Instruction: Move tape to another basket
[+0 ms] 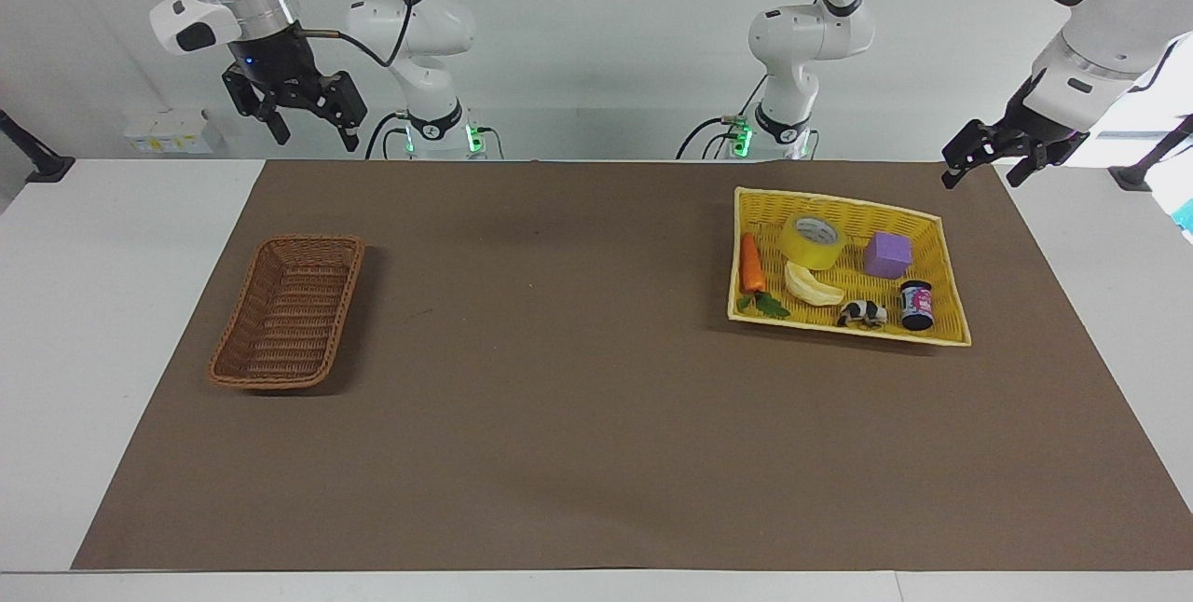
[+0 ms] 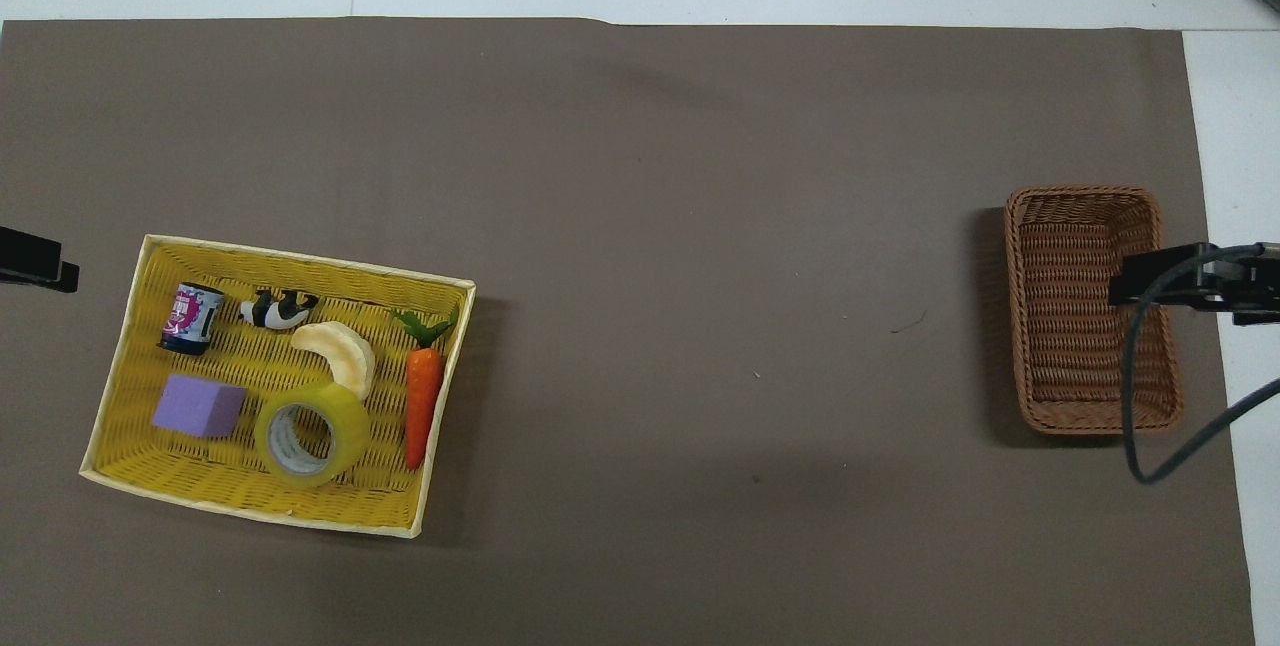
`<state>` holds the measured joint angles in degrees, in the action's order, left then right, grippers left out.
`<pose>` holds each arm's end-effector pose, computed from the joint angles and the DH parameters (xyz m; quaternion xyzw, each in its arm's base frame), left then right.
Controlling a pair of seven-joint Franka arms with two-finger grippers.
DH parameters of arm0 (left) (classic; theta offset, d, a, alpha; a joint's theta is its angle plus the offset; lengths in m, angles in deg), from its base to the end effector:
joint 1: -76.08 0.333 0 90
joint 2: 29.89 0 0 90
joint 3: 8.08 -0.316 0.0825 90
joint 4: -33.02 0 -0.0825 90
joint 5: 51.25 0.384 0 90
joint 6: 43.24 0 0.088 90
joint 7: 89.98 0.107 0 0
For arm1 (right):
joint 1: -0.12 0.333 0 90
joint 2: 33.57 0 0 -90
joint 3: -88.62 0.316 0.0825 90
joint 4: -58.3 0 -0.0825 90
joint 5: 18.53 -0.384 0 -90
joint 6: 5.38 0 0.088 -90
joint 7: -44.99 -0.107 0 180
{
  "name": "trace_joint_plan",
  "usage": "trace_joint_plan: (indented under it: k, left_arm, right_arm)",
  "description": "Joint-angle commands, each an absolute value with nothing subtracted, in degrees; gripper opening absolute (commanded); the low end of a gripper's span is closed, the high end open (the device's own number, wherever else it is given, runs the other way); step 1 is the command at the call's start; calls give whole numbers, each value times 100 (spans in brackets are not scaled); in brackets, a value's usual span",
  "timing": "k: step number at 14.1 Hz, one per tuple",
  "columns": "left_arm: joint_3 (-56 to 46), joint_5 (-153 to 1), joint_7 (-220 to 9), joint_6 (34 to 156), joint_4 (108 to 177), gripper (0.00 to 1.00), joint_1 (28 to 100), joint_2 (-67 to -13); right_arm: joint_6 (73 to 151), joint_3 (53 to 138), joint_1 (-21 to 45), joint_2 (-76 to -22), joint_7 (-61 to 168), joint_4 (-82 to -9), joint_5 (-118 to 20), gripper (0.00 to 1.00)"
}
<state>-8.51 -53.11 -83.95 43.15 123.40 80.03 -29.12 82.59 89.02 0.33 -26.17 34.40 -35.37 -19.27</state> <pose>0.5422 0.0379 0.6235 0.9994 -0.0150 -0.0265 0.0188 0.5100 0.0071 0.6600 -0.9961 0.0867 -0.0142 0.0074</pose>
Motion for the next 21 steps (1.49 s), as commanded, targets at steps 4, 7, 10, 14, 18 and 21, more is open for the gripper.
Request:
trace_joint_plan:
  k: [4, 7, 10, 14, 18, 21]
  left_arm:
    - [-834, -5415, -7960, 4087, 12364, 100, 8179, -2909]
    - [-834, -5415, -7540, 4078, 12372, 100, 8355, -2918]
    - [-834, -5406, -7390, 4078, 12364, 100, 8408, -2962]
    - [-834, -5398, -6941, 4087, 12373, 100, 8496, -2971]
    - [-834, -5380, -6941, 4140, 12469, 100, 8496, -2962]
    - [-834, -5345, -6950, 4349, 12696, 100, 8435, -2884]
  right_arm:
    - [8199, 8941, -49, -2592, 3418, -3548, -2020, 100]
    - [8199, 8941, -49, -2592, 3418, -3548, -2020, 100]
    - [8199, 8941, -49, -2592, 3418, -3548, -2020, 100]
    - [8207, 8941, -49, -2592, 3418, -3548, -2011, 100]
    - [8199, 8941, -49, -2592, 3418, -3548, -2020, 100]
    - [8199, 8941, -49, -2592, 3418, -3548, -2020, 100]
